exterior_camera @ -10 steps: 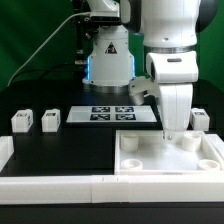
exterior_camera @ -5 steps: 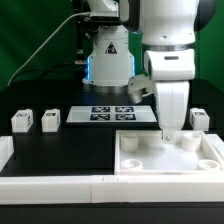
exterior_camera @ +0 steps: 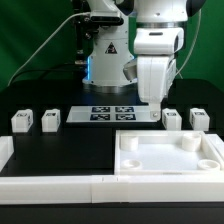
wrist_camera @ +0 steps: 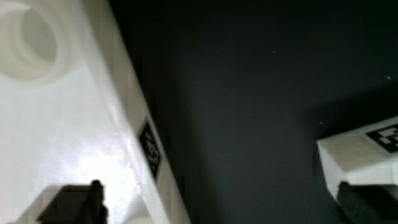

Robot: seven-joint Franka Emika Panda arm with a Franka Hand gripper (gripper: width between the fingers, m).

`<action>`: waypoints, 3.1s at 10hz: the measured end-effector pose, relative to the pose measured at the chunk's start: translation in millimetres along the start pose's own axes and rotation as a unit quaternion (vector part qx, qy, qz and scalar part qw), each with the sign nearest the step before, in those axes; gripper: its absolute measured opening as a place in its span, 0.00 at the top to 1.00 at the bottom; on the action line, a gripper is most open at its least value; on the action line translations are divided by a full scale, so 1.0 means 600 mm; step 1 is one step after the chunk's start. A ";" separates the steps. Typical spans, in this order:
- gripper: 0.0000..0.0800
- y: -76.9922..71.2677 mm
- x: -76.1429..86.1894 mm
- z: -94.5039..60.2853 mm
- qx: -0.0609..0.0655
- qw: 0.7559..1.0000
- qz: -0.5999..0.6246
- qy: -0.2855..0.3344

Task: Assemble one leg

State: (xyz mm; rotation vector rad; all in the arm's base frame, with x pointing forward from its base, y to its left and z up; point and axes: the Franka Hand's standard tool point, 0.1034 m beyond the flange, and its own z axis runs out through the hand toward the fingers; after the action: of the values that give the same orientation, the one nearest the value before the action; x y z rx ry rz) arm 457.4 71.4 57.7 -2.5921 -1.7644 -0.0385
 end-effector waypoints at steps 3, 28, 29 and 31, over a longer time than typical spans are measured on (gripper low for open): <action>0.19 -0.001 -0.001 0.001 0.001 1.000 0.027 -0.001; 0.19 -0.103 0.134 0.033 0.181 0.788 0.540 -0.232; 0.19 -0.111 0.131 0.034 0.195 0.778 0.537 -0.262; 0.19 -0.103 0.134 0.040 0.203 0.774 0.534 -0.272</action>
Offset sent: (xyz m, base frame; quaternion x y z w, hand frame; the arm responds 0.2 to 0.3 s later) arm 0.0000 0.0000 0.0000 0.0000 0.0000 0.0000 1.0000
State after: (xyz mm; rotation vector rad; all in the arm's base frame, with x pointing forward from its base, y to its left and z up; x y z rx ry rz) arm 430.0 169.3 34.9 -2.9200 0.0075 1.0248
